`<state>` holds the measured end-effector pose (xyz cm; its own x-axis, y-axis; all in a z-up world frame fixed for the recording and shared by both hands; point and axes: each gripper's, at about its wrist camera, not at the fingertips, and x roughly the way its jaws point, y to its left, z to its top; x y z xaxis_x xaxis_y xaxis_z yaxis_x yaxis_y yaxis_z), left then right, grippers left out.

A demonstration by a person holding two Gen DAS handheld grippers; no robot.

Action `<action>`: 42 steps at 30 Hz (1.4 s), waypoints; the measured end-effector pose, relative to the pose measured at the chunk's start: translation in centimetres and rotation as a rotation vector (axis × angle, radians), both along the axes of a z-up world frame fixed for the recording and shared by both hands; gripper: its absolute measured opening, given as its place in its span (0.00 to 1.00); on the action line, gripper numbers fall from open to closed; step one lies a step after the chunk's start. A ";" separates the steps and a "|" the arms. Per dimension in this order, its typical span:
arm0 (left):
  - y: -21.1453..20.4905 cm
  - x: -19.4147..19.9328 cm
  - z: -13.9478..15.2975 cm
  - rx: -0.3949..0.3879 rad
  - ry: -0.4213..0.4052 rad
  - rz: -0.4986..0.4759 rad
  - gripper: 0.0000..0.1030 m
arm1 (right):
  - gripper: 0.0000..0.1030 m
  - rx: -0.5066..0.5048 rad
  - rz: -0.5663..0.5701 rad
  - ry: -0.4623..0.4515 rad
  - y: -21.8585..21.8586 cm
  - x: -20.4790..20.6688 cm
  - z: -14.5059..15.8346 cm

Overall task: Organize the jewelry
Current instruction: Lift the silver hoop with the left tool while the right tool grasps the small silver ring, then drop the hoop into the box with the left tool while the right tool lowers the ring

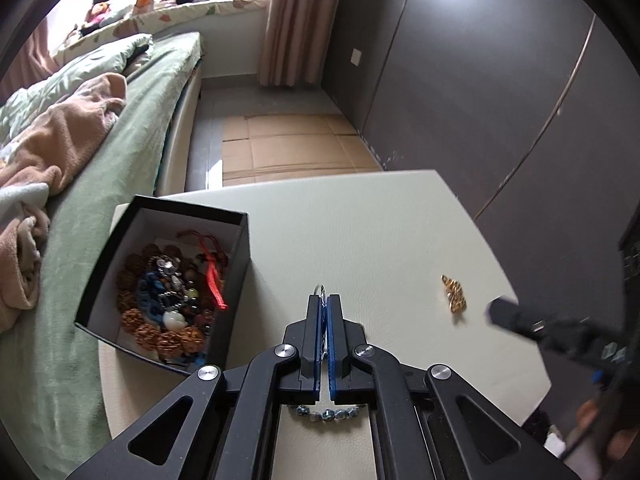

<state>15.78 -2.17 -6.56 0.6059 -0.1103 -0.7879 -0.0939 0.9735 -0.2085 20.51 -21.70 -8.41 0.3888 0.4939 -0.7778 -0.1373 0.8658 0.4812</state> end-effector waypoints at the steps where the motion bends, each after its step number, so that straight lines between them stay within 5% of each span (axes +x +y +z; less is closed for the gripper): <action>1: 0.3 -0.1 0.2 -0.008 -0.005 0.000 0.02 | 0.52 -0.005 0.011 0.000 0.4 0.0 -0.1; 18: 6.5 -1.9 3.8 -0.133 -0.100 0.075 0.02 | 0.37 -0.228 0.261 -0.040 9.0 0.6 -2.8; 30: 10.8 -2.8 4.4 -0.197 -0.123 0.148 0.02 | 0.32 -0.427 0.314 -0.108 12.1 -0.2 -4.3; 33: 11.7 -3.0 4.3 -0.201 -0.126 0.172 0.02 | 0.14 -0.491 0.342 -0.132 12.8 -0.7 -4.3; 42: 12.5 -2.0 3.1 -0.272 -0.128 0.193 0.02 | 0.13 -0.408 0.339 -0.149 12.6 -1.1 -2.8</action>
